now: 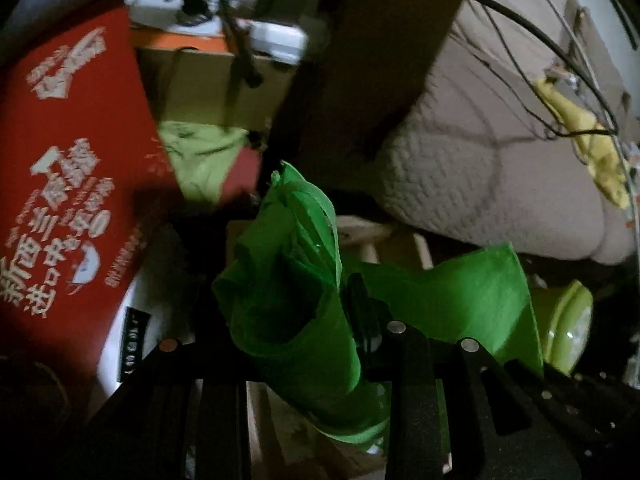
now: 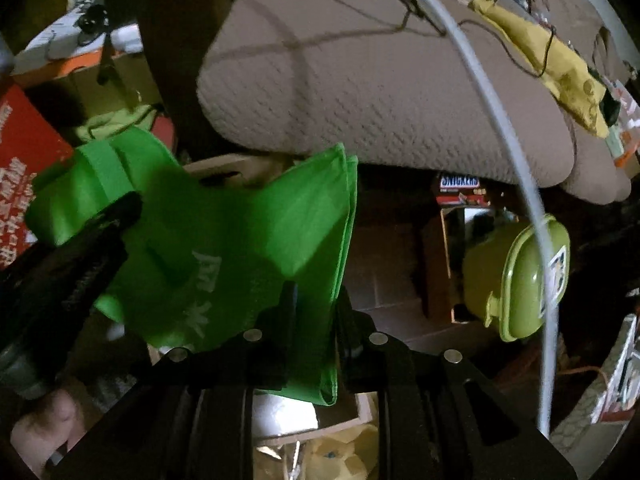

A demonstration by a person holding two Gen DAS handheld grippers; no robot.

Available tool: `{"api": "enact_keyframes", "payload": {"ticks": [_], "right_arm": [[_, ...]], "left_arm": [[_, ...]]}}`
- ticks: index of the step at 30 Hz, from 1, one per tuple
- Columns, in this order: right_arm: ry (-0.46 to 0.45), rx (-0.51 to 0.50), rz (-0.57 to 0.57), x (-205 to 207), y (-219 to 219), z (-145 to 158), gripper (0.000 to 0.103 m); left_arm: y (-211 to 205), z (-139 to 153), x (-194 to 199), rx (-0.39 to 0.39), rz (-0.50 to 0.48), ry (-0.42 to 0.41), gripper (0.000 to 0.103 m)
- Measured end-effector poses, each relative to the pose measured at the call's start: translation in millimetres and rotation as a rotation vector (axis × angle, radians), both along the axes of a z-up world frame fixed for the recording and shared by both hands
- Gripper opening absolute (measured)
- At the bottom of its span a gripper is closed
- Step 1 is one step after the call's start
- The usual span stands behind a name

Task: Organize objects
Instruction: 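Lower the green bag with both grippers into the cardboard box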

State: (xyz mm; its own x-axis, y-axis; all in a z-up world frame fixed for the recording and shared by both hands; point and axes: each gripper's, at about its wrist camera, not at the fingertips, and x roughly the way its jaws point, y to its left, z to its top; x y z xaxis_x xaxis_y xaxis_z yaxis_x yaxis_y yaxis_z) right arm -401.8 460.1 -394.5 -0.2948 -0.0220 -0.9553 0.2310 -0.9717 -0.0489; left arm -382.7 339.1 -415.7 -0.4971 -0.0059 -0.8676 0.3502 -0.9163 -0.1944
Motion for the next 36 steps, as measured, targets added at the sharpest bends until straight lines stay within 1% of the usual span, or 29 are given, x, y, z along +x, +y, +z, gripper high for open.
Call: {"api": "enact_keyframes", "payload": {"ticks": [5,10,12,17,19,21,24,26,30,32,34,36], "right_arm": [[-0.026,0.018,-0.017,-5,2,-20,0.02],[-0.042,0.018,-0.046,-11,8,-33,0.02],[-0.064,0.003,-0.058,-13,12,-42,0.02],[-0.141,-0.007,-0.082,-12,15,-74,0.02],[-0.148,-0.006,-0.085,-12,14,-81,0.02],[-0.146,-0.004,-0.084,-12,14,-84,0.02],[-0.15,-0.031,-0.102,-14,17,-86,0.02],[-0.167,-0.069,-0.125,-18,20,-90,0.021],[-0.196,-0.08,-0.131,-21,20,-102,0.021],[-0.201,-0.068,-0.12,-19,18,-107,0.022],[-0.205,-0.067,-0.119,-18,17,-110,0.022],[-0.215,-0.074,-0.127,-17,17,-114,0.023]], "left_arm": [[5,-8,-3,-0.015,-0.007,-0.001,0.027],[10,-23,-1,0.012,0.022,-0.017,0.027],[10,-28,-2,0.008,0.029,-0.024,0.027],[8,-49,-3,0.002,0.047,-0.081,0.027],[8,-57,-5,0.025,0.052,-0.097,0.025],[8,-56,-3,0.036,0.061,-0.065,0.024],[13,-51,-3,0.01,0.048,-0.025,0.024],[16,-52,-5,-0.001,0.04,-0.035,0.024],[13,-60,-5,0.014,0.066,-0.07,0.025],[10,-67,-5,0.052,0.083,-0.095,0.028],[10,-72,-6,0.043,0.094,-0.13,0.036],[9,-76,-5,0.048,0.106,-0.151,0.037]]}}
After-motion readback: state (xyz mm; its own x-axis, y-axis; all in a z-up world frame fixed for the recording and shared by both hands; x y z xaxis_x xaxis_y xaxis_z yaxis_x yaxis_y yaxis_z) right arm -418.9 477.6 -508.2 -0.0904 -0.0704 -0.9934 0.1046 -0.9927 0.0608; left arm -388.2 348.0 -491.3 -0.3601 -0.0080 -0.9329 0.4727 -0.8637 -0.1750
